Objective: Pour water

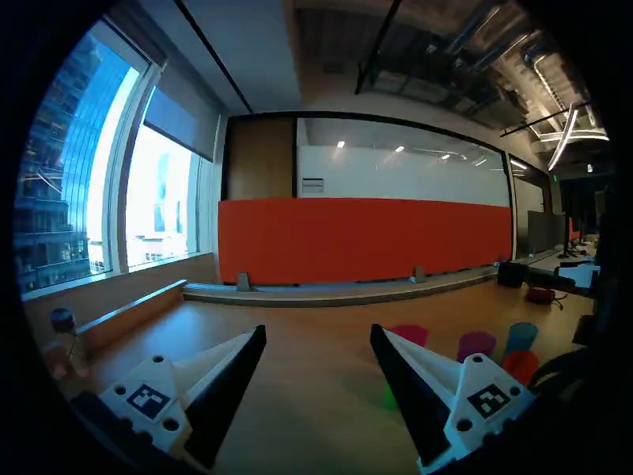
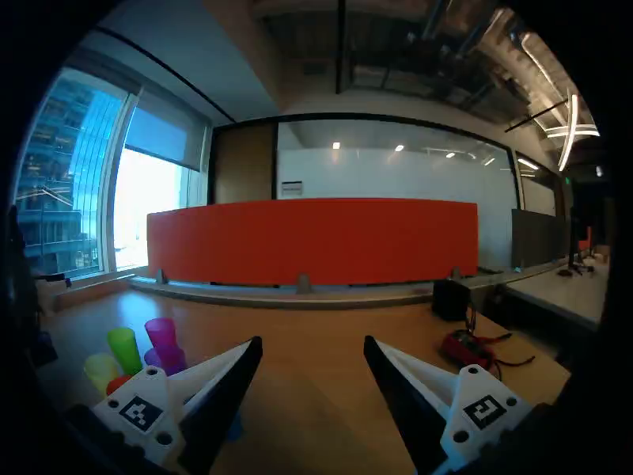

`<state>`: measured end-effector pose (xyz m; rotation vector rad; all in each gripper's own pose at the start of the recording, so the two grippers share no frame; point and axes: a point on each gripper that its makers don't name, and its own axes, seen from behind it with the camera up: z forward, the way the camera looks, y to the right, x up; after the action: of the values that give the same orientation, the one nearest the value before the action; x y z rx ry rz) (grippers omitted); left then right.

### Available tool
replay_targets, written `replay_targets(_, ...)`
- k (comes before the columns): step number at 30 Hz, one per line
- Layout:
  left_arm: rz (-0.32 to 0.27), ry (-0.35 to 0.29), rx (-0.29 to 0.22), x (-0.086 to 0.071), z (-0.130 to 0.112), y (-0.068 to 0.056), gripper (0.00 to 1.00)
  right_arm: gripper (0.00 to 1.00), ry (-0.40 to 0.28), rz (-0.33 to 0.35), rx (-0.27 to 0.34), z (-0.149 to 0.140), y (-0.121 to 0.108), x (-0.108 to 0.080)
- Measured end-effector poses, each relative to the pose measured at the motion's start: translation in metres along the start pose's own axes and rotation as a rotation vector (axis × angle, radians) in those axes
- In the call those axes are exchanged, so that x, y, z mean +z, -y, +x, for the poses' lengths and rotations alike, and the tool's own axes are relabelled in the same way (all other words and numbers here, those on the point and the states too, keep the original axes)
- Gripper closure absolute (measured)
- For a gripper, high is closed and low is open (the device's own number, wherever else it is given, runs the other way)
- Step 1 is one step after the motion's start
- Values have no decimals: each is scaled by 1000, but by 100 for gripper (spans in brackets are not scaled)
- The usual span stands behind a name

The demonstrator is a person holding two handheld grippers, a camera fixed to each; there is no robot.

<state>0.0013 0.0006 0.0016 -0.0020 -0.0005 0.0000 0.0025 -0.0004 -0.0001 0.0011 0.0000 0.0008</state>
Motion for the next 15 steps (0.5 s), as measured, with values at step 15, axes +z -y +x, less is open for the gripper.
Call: replay_targets(15,-86,19,-8,32,74,-16,2,1,-22,44,0,94,7,8)
